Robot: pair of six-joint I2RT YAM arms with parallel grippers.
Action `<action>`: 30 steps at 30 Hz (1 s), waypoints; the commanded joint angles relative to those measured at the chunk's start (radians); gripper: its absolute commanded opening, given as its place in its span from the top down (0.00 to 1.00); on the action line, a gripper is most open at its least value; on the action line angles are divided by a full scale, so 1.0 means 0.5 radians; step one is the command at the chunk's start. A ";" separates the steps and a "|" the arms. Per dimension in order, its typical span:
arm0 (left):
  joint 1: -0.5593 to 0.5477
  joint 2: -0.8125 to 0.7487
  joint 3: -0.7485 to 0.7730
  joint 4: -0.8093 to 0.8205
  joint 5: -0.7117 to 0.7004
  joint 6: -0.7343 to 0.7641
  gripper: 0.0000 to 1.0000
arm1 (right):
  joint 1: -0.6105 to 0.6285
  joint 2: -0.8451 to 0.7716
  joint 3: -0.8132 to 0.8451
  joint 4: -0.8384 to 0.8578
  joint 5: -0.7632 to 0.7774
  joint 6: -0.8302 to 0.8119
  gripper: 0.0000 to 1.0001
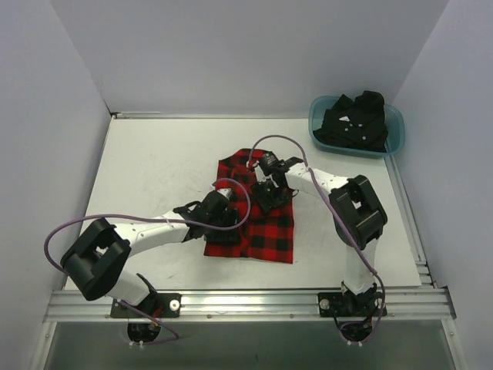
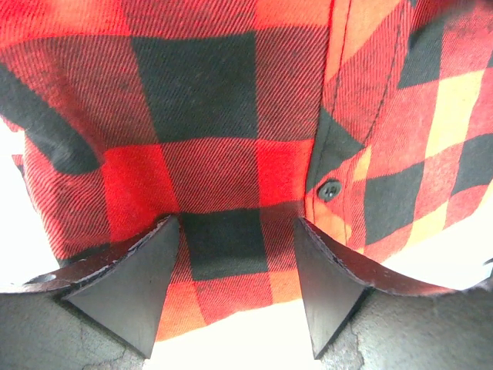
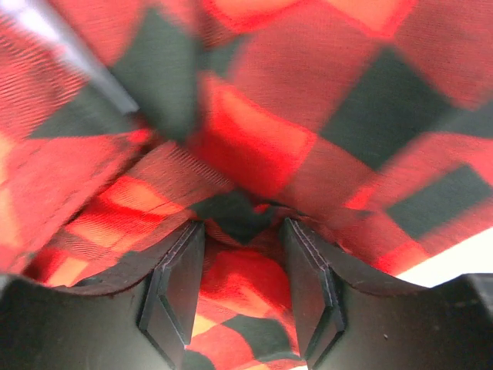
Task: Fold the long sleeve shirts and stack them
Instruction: Fold the shirt
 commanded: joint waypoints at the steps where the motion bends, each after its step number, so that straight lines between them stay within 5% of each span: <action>1: -0.015 -0.012 -0.091 -0.291 -0.011 -0.004 0.28 | -0.048 -0.030 -0.016 -0.022 0.491 0.131 0.55; 5: -0.012 0.001 -0.088 -0.288 -0.017 -0.004 0.28 | -0.078 -0.015 0.051 0.045 0.787 0.238 0.56; 10: -0.015 0.016 -0.072 -0.285 -0.026 -0.007 0.28 | -0.112 -0.125 0.088 0.177 0.790 0.352 0.58; 21: -0.015 -0.291 -0.155 -0.098 -0.035 -0.065 0.22 | -0.054 -0.322 0.076 0.291 -0.132 0.671 0.57; 30: -0.015 -0.696 -0.262 -0.030 -0.035 -0.032 0.21 | 0.041 -0.110 0.005 0.533 -0.345 1.232 0.57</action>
